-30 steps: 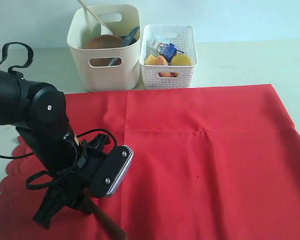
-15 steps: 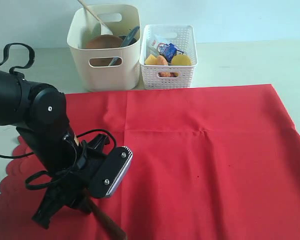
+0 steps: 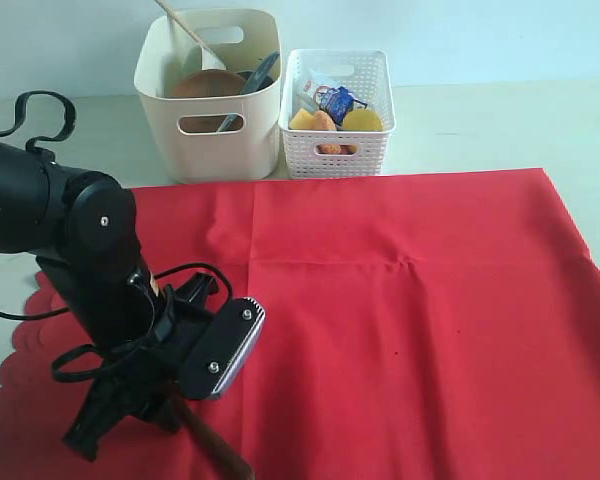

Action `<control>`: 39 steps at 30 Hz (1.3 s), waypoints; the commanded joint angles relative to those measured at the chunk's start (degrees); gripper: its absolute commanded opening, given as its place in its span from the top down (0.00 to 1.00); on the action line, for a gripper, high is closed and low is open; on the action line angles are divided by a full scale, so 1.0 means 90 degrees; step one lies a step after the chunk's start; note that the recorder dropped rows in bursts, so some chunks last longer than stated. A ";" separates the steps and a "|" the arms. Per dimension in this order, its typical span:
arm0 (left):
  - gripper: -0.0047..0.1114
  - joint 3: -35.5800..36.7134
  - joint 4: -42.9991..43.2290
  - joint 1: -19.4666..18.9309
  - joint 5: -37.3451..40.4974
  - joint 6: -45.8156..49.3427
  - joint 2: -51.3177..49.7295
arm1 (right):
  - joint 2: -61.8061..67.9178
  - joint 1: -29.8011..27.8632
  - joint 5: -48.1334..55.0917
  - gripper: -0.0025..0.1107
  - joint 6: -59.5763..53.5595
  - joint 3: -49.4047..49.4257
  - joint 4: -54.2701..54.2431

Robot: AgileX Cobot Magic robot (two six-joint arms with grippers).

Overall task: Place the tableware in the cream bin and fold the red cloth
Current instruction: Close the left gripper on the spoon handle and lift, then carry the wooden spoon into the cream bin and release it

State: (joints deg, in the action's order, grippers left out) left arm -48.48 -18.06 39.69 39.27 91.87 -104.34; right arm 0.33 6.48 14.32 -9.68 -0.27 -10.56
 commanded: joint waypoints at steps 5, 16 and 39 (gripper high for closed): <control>0.65 0.0028 0.0163 0.0042 0.0070 -0.0065 -0.0056 | -0.0036 -0.0029 -0.0035 0.98 -0.0034 0.0030 0.0011; 0.96 0.0028 0.0228 0.0042 0.0109 -0.0065 0.0232 | -0.0036 -0.0029 -0.0035 0.98 -0.0034 0.0030 0.0011; 0.96 0.0028 0.0228 0.0030 -0.1430 -0.2656 0.2427 | -0.0036 -0.0029 -0.0035 0.98 -0.0034 0.0030 0.0011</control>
State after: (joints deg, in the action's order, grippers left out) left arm -48.48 -16.07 39.69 31.47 76.50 -85.34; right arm 0.33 6.48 14.32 -9.68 -0.27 -10.56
